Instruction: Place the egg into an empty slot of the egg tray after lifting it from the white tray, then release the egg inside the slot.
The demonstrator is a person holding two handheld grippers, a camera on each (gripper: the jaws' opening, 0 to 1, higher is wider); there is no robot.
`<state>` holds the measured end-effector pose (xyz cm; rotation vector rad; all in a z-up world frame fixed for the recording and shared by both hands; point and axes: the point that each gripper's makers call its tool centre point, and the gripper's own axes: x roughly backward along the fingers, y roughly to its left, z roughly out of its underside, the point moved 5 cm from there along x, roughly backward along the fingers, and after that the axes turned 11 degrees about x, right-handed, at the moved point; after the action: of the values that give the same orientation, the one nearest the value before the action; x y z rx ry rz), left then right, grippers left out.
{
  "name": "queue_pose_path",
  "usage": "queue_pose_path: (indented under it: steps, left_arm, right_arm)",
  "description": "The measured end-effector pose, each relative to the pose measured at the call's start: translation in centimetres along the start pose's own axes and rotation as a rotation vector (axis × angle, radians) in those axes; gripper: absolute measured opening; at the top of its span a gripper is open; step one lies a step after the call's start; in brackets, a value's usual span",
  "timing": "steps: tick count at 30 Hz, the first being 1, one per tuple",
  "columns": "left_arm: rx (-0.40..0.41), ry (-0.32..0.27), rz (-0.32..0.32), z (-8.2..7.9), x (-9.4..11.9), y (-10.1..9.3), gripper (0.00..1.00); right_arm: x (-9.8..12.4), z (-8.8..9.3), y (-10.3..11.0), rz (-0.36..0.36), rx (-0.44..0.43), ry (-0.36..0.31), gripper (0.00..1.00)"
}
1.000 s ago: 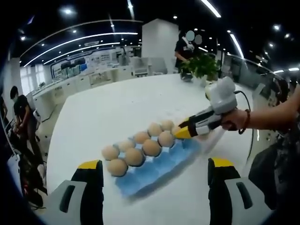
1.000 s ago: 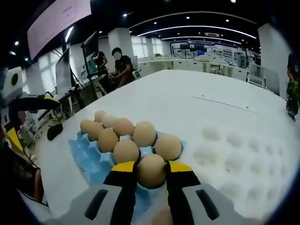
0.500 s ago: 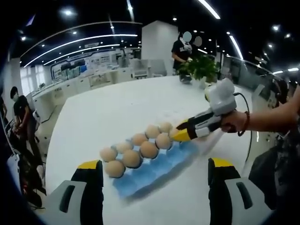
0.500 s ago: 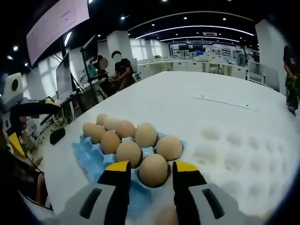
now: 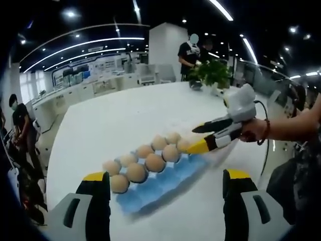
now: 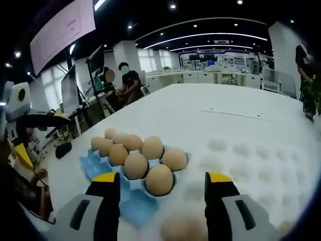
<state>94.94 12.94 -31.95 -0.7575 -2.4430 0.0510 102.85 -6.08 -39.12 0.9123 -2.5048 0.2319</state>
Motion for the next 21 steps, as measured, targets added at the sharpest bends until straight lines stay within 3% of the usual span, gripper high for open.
queue_pose_path:
  steps: [21]
  left_arm:
    - [-0.004,0.005,0.0,0.2,-0.1,-0.1,0.95]
  right_arm:
    - [2.5,1.5,0.2,0.02,0.005,-0.036,0.73]
